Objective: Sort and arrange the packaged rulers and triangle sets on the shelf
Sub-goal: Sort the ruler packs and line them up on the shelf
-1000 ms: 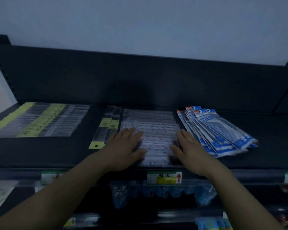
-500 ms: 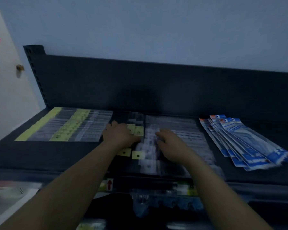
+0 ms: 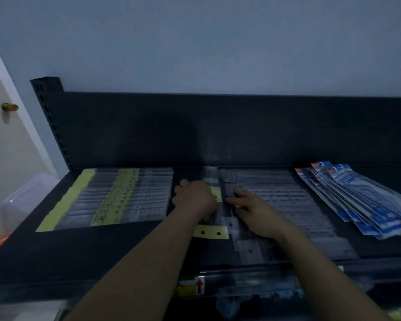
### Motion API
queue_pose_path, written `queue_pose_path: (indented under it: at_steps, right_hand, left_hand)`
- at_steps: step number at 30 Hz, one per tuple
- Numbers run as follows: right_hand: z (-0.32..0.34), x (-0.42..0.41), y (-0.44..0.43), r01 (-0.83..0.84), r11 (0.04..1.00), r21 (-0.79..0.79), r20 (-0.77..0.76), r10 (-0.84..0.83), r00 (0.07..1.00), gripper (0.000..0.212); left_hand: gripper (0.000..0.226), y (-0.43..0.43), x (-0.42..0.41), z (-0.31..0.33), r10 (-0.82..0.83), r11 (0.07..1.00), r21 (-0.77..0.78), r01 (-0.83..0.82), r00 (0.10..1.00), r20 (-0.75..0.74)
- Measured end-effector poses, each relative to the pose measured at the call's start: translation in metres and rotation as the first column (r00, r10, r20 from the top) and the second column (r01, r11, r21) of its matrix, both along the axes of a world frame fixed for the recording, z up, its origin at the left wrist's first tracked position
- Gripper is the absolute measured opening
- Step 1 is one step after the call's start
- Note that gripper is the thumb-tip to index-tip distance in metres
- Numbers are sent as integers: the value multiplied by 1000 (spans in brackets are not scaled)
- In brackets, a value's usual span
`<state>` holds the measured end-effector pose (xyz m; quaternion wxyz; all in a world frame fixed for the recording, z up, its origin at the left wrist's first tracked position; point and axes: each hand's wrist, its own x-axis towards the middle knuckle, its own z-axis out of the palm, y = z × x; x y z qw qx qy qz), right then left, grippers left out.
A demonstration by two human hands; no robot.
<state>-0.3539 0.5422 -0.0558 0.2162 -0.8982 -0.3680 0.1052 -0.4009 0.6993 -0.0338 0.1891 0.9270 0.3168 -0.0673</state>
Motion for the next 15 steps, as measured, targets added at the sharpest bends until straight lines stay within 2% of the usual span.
queue_pose_path:
  at_steps: [3, 5, 8, 15]
  right_hand:
    - [-7, 0, 0, 31, 999, 33, -44, -30, 999, 42]
    - [-9, 0, 0, 44, 998, 39, -54, -42, 998, 43]
    - [-7, 0, 0, 31, 999, 44, -54, -29, 998, 44]
    - [-5, 2, 0, 34, 997, 65, -79, -29, 996, 42]
  left_hand:
    - [71, 9, 8, -1, -13, 998, -54, 12, 1000, -19]
    - [80, 9, 8, -2, -10, 996, -87, 10, 1000, -10]
    - [89, -1, 6, 1, -9, 999, -42, 8, 1000, -14]
    - [72, 0, 9, 10, 32, 997, -63, -38, 996, -82]
